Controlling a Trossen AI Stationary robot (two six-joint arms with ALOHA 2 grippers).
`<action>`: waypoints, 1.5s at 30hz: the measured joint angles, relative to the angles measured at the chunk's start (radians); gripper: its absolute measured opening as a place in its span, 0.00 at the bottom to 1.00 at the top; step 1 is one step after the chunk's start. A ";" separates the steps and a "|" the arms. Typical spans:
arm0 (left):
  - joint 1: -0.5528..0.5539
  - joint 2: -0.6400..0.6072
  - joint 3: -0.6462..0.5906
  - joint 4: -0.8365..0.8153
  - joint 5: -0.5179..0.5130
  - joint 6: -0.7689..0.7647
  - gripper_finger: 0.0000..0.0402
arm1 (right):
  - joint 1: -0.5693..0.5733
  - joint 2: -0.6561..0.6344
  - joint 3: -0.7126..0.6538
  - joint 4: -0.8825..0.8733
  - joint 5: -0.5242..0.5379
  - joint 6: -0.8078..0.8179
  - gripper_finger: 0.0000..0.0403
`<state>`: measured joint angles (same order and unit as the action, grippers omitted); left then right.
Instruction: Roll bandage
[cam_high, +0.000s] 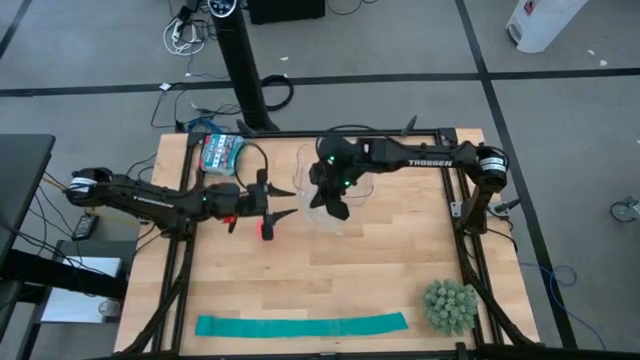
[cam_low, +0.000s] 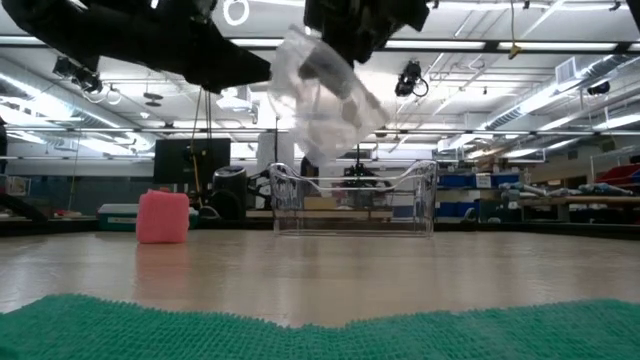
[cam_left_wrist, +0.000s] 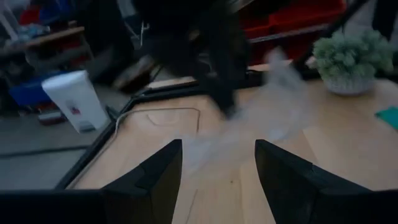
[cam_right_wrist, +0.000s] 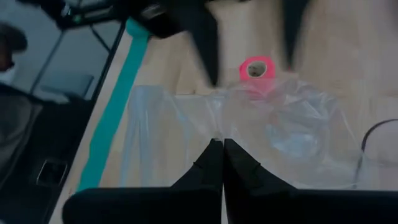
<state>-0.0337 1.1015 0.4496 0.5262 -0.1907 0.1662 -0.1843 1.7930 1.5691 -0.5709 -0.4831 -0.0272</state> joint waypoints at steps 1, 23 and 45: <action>-0.024 0.000 0.000 -0.003 -0.022 0.018 0.52 | -0.001 -0.001 -0.030 0.047 0.000 0.023 0.00; -0.449 0.027 0.001 -0.048 -0.675 0.156 0.52 | 0.069 -0.067 -0.730 1.583 0.237 0.577 0.00; -0.440 0.317 0.033 0.405 -0.689 0.142 0.52 | 0.323 -0.062 -0.741 2.028 0.917 0.029 0.00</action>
<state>-0.4741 1.4187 0.4824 0.9309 -0.8796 0.3081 0.1389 1.7306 0.8279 1.4573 0.4344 0.0018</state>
